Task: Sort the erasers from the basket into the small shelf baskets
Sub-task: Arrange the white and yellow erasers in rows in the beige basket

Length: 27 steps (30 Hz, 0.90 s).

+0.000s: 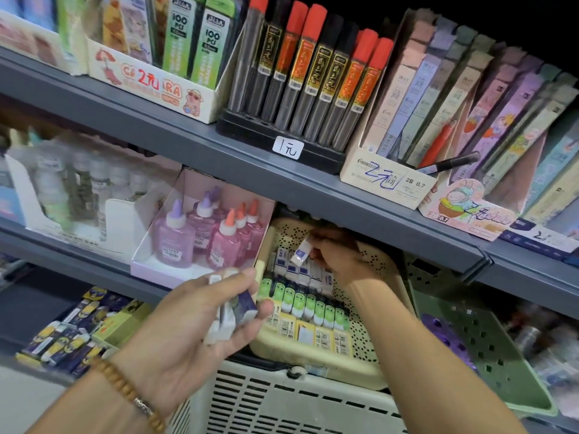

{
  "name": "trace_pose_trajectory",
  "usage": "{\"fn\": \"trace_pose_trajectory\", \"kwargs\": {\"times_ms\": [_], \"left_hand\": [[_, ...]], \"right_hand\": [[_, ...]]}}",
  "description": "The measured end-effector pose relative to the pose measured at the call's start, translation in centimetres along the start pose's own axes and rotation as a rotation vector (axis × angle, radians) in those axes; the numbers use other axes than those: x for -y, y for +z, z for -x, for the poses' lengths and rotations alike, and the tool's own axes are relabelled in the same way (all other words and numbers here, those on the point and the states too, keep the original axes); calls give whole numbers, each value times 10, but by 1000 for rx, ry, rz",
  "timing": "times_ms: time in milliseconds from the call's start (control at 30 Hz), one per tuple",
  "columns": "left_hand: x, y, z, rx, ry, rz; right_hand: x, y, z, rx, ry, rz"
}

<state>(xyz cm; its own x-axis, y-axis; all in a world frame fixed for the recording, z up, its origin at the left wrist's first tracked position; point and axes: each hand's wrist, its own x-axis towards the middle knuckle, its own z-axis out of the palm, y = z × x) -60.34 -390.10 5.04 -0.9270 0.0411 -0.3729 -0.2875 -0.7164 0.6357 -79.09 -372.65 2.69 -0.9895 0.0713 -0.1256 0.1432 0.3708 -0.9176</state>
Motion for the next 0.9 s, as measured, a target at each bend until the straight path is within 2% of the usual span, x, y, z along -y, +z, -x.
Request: {"fn": "trace_pose_trajectory", "kwargs": {"times_ms": [100, 233, 367, 400, 467, 600, 667, 733, 800, 867, 900], "left_hand": [[2, -1, -1, -92, 46, -88], [4, -2, -2, -106, 115, -61], [5, -1, -2, -78, 116, -82], [6, -1, -2, -71, 120, -106], [7, 0, -2, -67, 131, -149], [9, 3, -3, -64, 196, -262], [10, 5, -4, -64, 210, -286], [12, 6, -4, -74, 185, -253], [13, 7, -4, -82, 153, -228], [14, 7, -4, -87, 141, -284], [15, 8, -4, -94, 141, -322]], "right_hand": [[1, 25, -10, 72, 16, 67], [1, 33, -12, 156, 33, 123], [8, 18, 14, 107, -176, 299], [12, 13, 27, 141, -207, 266], [20, 6, 58, 309, -232, 156], [35, -1, 107, 606, -358, 171], [37, -3, 113, 658, -358, 181], [38, -8, 112, 649, -287, 107], [38, -17, 106, 591, -123, -186], [36, -30, 97, 460, 23, -500], [33, -36, 93, 370, 53, -526]]}}
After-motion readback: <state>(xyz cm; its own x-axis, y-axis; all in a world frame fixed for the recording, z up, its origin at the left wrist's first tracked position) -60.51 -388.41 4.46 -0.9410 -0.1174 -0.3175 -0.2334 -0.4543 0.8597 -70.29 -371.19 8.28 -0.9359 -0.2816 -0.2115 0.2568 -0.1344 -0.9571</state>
